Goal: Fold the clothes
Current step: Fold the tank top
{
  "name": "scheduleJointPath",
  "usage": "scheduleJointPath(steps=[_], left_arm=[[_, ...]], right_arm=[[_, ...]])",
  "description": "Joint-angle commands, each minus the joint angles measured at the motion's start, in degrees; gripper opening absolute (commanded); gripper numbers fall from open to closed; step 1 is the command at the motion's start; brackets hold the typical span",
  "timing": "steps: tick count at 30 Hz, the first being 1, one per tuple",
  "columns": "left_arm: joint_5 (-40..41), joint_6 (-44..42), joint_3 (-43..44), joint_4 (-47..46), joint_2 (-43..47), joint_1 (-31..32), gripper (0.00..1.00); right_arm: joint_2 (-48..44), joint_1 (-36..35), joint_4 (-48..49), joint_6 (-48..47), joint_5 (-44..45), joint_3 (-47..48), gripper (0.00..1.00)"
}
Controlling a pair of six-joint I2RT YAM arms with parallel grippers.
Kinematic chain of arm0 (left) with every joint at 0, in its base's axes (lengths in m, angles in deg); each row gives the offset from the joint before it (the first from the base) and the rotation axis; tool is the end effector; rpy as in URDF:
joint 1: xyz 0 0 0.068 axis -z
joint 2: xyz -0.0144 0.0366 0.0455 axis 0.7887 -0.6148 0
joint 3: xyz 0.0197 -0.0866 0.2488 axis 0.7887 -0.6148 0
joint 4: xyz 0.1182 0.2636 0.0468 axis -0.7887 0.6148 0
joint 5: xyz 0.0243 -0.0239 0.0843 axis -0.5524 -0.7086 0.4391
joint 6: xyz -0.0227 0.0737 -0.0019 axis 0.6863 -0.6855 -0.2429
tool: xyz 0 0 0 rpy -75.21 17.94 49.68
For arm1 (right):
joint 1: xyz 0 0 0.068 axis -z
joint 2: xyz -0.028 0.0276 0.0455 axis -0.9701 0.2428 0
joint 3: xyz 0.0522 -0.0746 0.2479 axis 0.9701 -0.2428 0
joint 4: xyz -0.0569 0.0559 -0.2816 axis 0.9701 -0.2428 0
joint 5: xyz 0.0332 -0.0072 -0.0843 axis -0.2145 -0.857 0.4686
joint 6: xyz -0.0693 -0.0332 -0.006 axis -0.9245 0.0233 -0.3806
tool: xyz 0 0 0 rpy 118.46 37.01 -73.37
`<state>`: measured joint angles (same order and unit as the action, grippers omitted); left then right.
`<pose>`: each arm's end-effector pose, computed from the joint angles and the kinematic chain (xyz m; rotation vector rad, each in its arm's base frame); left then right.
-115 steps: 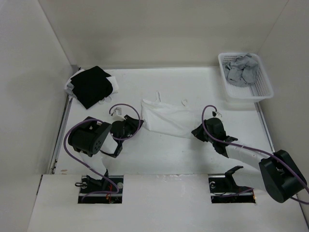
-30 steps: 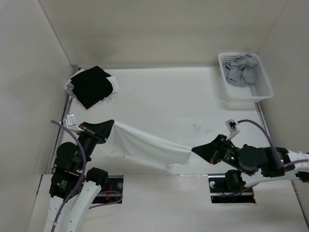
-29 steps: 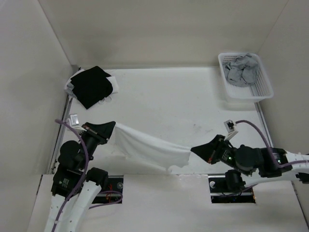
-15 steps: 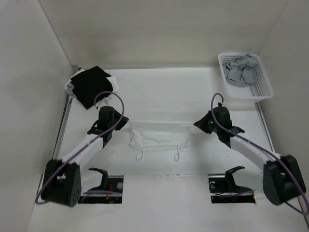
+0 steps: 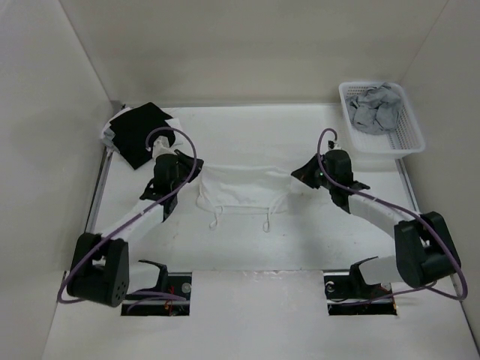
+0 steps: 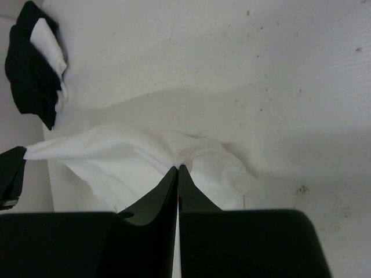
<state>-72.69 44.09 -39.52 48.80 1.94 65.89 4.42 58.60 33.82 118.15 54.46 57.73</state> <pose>0.3262 -0.0782 0.1730 -0.6918 1.9136 -0.7206 0.3293 0.1147 0.1584 0.4622 2.1705 0.8356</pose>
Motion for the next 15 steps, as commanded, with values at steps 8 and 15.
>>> scheduleJointPath(steps=[8, 15], left_arm=[[-2.67, -1.6, -15.69, -3.07, 20.03, -1.82, 0.06], [-6.46, 0.77, -27.74, 1.75, 35.5, -4.99, 0.06]], right_arm=[[-14.34, -9.23, 3.47, 0.19, 6.32, -15.21, 0.05], [-17.51, -16.44, 2.33, 4.41, 10.1, -22.42, 0.08]])
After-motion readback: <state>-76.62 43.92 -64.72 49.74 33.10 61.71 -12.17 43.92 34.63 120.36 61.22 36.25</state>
